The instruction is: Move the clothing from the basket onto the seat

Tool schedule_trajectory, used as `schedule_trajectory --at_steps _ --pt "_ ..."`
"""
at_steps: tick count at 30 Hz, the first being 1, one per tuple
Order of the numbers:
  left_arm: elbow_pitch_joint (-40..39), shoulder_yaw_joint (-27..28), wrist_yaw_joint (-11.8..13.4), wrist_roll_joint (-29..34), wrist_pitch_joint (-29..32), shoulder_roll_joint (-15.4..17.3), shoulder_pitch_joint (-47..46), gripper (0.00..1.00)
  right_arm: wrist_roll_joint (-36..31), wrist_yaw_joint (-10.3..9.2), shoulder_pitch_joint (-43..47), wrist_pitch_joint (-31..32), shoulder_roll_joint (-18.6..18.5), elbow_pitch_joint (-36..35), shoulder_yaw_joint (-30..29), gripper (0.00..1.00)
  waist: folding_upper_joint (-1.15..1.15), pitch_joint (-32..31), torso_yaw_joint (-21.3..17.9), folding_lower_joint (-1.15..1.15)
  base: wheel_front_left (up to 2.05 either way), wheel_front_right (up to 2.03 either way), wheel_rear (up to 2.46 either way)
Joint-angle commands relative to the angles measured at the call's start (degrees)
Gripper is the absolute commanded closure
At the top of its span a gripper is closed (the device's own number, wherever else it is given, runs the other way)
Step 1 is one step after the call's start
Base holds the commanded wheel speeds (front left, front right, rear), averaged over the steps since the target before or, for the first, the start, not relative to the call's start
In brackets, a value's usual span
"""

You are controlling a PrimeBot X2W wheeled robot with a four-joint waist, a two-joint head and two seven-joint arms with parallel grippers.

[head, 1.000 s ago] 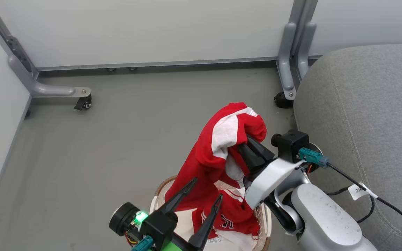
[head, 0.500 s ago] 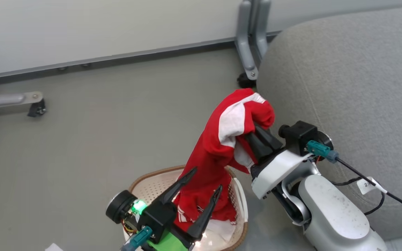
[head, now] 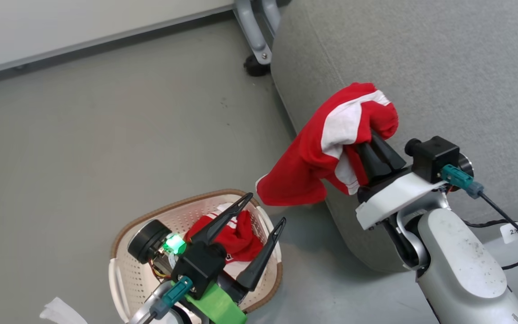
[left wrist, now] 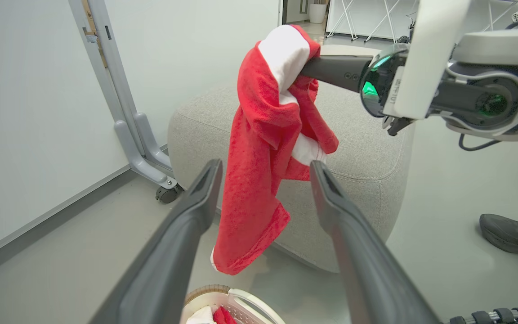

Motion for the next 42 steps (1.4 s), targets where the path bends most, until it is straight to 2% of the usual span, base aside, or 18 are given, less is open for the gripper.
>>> schedule_trajectory --at_steps 1,12,20,25,34,39,42 --pt "-0.3 0.1 0.0 0.5 0.3 0.7 -1.1 0.00 -0.4 0.00 0.6 -0.3 0.2 -0.5 -0.8 1.00 0.00 3.3 -3.4 0.00 0.00 0.00 0.00" --pt "-2.4 -1.2 -0.1 0.9 1.6 2.1 -3.1 0.00 -0.8 0.00 -0.8 -1.6 1.7 0.1 -8.0 1.00 0.00 7.3 -6.4 0.00 0.00 0.00 0.00" --pt "-4.1 -1.3 -0.3 1.5 2.1 3.3 -7.6 0.00 0.7 0.00 -8.5 -3.4 1.6 3.6 -15.1 1.00 0.00 13.8 -4.0 0.00 0.00 0.00 0.00" --pt "-5.0 -1.0 -0.3 2.5 1.5 3.8 -11.7 0.00 1.5 0.00 -16.7 -3.8 -1.0 7.5 -20.4 1.00 0.00 18.7 -0.7 0.00 0.00 0.00 0.00" --pt "-5.9 -0.5 -0.4 3.1 -0.2 4.8 -17.7 0.00 0.1 0.00 -29.6 -3.2 -8.2 16.1 -29.0 1.00 0.00 26.0 4.1 0.00 0.00 0.00 0.00" --pt "-5.5 -1.5 -0.4 3.1 -1.2 4.9 -19.8 0.00 -4.2 -0.01 -33.3 -4.4 -11.2 23.2 -37.5 1.00 0.00 28.4 5.8 0.00 0.00 0.00 0.00" --pt "-5.0 -1.9 -0.4 2.9 -1.5 5.0 -20.3 0.00 -8.4 0.00 -34.5 -5.2 -10.8 27.1 -42.8 1.00 0.00 29.3 6.3 0.00 0.00 0.00 0.00"
